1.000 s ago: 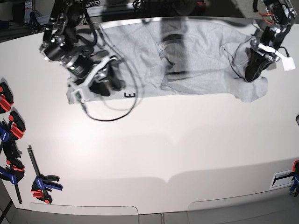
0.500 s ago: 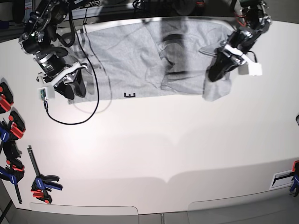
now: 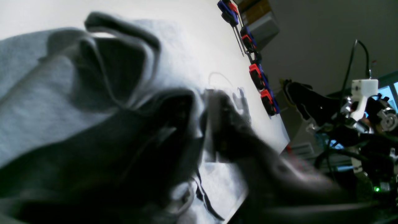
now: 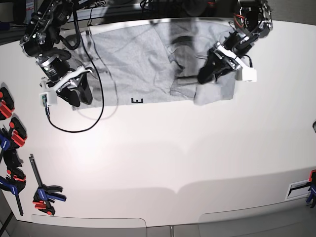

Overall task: Fold the T-shirt properly
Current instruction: 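Grasp the shirt's end with the left gripper and fold it inward, then release the left gripper and reposition it over the folded end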

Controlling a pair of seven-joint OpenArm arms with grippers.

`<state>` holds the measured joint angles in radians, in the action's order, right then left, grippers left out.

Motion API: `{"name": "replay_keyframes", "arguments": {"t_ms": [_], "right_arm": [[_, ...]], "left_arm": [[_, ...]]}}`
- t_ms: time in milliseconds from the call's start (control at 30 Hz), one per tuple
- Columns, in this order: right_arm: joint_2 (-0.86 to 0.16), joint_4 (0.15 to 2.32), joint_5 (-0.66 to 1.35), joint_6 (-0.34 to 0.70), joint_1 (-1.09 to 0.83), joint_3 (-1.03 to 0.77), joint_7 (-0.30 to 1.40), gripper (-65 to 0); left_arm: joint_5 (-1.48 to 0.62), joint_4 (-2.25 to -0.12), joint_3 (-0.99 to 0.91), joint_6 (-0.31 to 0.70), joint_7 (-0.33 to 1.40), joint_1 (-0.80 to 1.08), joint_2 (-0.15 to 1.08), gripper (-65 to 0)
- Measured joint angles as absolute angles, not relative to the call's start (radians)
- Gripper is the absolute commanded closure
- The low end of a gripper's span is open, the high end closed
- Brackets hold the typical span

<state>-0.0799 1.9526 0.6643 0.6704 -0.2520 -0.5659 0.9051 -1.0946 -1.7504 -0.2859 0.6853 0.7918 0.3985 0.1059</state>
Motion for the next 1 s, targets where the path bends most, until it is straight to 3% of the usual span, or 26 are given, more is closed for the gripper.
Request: {"name": "replay_keyframes", "arguments": {"t_ms": [67, 233, 367, 567, 833, 1000], "right_arm": [[-0.080, 1.953, 0.666, 0.670, -0.252, -0.566, 0.905, -23.5], [-0.080, 1.953, 0.666, 0.670, -0.252, -0.566, 0.905, -23.5], [-0.080, 1.953, 0.665, 0.670, -0.252, -0.566, 0.905, -23.5], [-0.080, 1.953, 0.666, 0.670, -0.252, -0.566, 0.901, -23.5], [-0.080, 1.953, 0.671, 0.670, -0.237, -0.566, 0.897, -23.5], [-0.080, 1.953, 0.712, 0.670, -0.218, -0.566, 0.897, -23.5]], "left_arm": [[-1.094, -1.750, -0.286, 0.685, 0.824, 0.398, 0.107, -35.9], [-1.232, -1.777, -0.295, 0.685, 0.987, 0.399, 0.107, -35.6], [-1.211, -1.929, -0.388, 0.688, 1.006, 0.424, 0.109, -35.6], [-1.026, -2.159, -0.582, 0.690, 1.001, 0.494, 0.139, -28.1], [-0.814, -2.175, -0.623, 0.691, 0.925, 0.606, 0.197, -28.2], [-0.697, -2.175, -0.591, 0.692, 0.888, 0.606, 0.198, -33.1]]}}
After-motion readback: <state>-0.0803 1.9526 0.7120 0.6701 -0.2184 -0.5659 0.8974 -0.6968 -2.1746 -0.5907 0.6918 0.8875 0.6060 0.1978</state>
